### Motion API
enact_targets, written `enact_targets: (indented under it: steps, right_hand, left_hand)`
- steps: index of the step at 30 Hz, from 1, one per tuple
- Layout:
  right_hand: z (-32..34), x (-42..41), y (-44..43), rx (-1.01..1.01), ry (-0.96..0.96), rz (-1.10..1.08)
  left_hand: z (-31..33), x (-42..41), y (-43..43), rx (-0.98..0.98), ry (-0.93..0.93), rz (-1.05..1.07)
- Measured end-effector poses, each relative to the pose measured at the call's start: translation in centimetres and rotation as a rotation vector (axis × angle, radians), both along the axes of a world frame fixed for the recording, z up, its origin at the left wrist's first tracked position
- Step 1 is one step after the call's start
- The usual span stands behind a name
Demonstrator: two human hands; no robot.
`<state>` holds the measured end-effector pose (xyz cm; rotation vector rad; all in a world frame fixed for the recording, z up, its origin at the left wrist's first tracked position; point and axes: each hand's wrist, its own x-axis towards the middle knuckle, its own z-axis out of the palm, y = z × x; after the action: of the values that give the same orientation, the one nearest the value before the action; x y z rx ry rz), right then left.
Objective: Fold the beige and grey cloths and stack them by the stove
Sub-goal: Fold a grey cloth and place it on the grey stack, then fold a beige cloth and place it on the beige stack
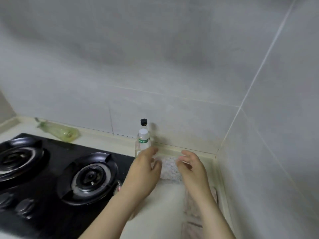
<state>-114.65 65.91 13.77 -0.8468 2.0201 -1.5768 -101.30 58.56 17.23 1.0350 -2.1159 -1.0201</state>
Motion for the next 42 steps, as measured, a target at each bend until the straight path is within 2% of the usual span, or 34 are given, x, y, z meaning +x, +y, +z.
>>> enact_targets:
  steps: [8,15,18,23,35,42]
  right_hand:
    - [7.4,12.9,-3.1,-0.176,0.069,0.213]
    - [10.5,31.0,-6.3,-0.271,0.061,0.415]
    - [11.3,41.5,-8.0,-0.289,0.047,0.546]
    - [12.3,53.6,-10.6,-0.29,0.029,0.707]
    - [10.9,71.1,-22.9,-0.282,-0.018,0.885]
    - [10.7,80.3,-30.1,-0.261,-0.049,0.934]
  left_hand:
    - [5.8,14.1,-0.5,-0.123,0.106,0.173]
    - [8.6,33.8,-1.0,-0.193,0.109,0.363]
    - [9.2,43.7,-0.8,-0.218,0.121,0.473]
    - [9.3,55.5,-1.7,-0.209,0.132,0.603]
    - [8.7,72.5,-10.1,-0.239,0.048,0.8]
    - [9.1,81.7,-16.5,-0.239,0.008,0.846]
